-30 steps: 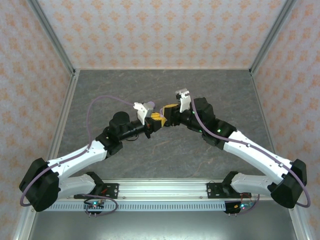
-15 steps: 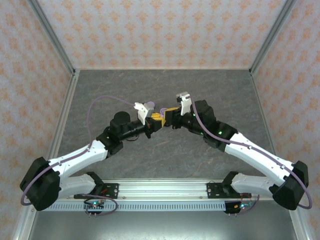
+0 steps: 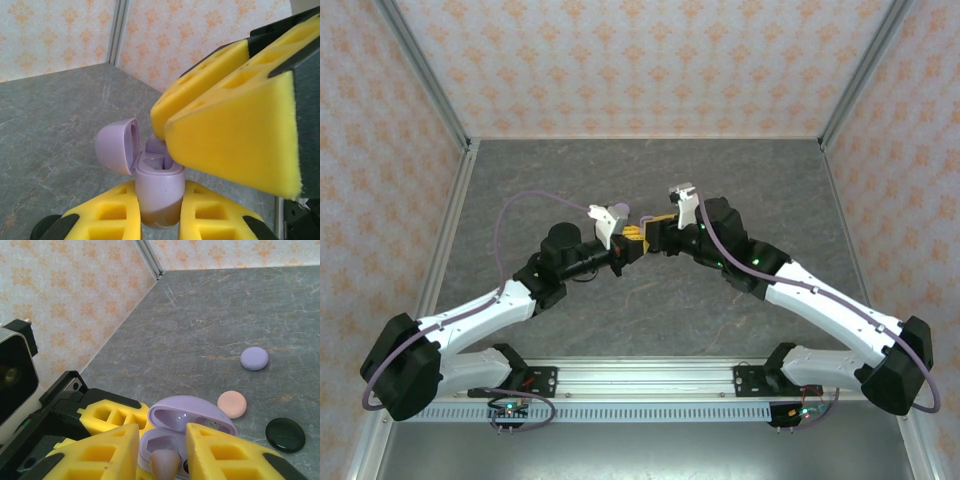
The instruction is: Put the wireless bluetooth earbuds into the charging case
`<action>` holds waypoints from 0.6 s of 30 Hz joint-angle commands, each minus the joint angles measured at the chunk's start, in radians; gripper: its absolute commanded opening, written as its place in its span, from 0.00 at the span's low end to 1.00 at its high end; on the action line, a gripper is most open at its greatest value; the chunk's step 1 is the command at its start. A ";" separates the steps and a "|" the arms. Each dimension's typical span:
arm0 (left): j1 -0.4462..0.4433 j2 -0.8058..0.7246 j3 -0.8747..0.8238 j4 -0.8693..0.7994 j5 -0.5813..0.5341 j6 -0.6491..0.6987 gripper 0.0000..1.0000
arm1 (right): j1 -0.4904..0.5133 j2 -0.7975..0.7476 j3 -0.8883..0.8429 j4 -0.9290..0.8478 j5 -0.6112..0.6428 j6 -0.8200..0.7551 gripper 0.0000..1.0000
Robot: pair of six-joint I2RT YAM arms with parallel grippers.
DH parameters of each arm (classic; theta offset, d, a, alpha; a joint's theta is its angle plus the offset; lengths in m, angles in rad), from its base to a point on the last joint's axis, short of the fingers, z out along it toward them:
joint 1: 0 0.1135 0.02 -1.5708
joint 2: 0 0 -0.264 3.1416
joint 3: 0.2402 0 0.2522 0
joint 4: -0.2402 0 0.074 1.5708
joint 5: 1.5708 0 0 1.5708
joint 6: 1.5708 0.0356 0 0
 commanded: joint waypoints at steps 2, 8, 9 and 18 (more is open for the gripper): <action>-0.008 -0.008 0.019 0.064 0.003 -0.009 0.02 | 0.003 -0.031 0.055 -0.044 0.032 0.007 0.43; -0.008 -0.020 0.013 0.065 0.000 -0.010 0.02 | -0.001 -0.075 0.093 -0.124 0.096 -0.017 0.67; -0.008 -0.023 0.011 0.064 -0.002 -0.008 0.03 | -0.004 -0.085 0.094 -0.136 0.102 -0.019 0.68; -0.008 -0.035 0.003 0.061 -0.010 -0.005 0.02 | -0.025 -0.099 0.075 -0.306 0.136 -0.041 0.52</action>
